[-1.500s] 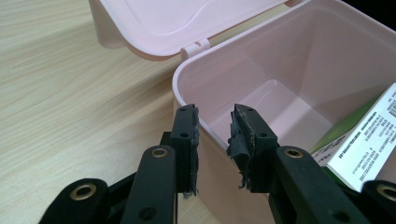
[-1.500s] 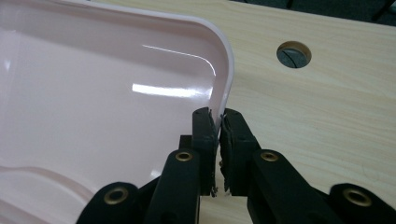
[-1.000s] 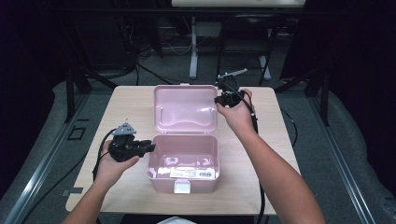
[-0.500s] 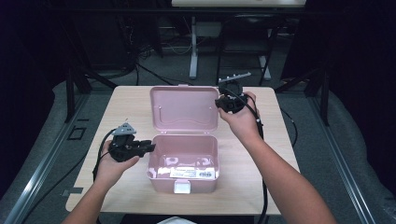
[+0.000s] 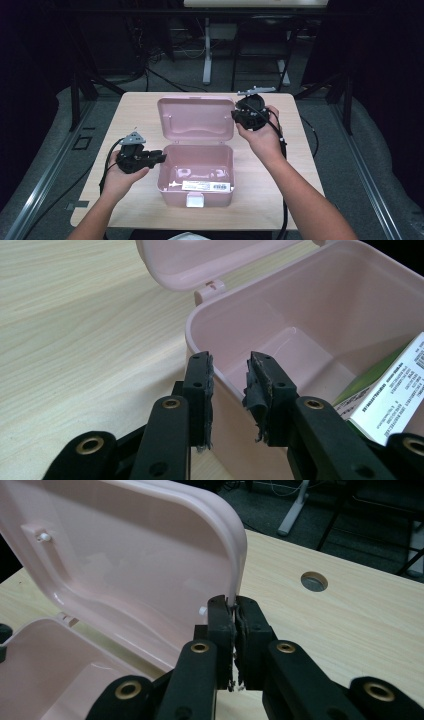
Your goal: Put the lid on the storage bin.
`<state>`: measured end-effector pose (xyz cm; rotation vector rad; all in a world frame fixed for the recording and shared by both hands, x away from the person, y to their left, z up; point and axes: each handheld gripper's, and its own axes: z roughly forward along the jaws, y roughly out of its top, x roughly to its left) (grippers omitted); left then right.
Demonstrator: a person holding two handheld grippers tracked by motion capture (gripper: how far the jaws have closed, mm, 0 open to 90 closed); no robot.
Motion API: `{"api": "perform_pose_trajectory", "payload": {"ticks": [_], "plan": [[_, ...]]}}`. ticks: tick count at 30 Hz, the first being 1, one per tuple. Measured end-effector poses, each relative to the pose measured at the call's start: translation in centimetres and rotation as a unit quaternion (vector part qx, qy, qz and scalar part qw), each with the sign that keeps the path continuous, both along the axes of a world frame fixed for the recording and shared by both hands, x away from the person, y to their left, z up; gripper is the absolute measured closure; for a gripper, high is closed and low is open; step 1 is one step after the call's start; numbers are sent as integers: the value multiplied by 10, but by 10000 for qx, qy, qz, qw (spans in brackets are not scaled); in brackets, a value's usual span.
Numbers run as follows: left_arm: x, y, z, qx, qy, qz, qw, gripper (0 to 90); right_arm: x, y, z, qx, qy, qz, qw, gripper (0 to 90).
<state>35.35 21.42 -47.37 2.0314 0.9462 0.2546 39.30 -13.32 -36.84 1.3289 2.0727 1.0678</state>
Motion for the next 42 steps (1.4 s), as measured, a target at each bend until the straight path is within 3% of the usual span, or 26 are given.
{"api": "perform_pose_trajectory", "payload": {"ticks": [8,12,15,30,36,38,42], "plan": [[0,0,0,-7,4,12,10000,709,-20,-1,-1,-68,-180,114,9997,864],[0,0,0,-15,6,14,10000,710,-36,1,-4,-329,-452,188,9983,866],[0,0,0,-23,-2,15,10000,710,-41,1,-5,-312,-461,198,9983,868],[0,0,-1,-43,-2,22,10000,711,-74,2,-23,-207,-972,41,9950,870],[0,0,-1,-38,-5,26,10000,711,-80,1,-28,-41,-1037,-20,9946,868],[0,0,-1,-34,-7,27,10000,711,-80,3,-27,-145,-1055,-11,9943,869],[0,0,0,-31,1,6,10000,711,-80,2,-27,-74,-1019,-22,9948,867]]}}
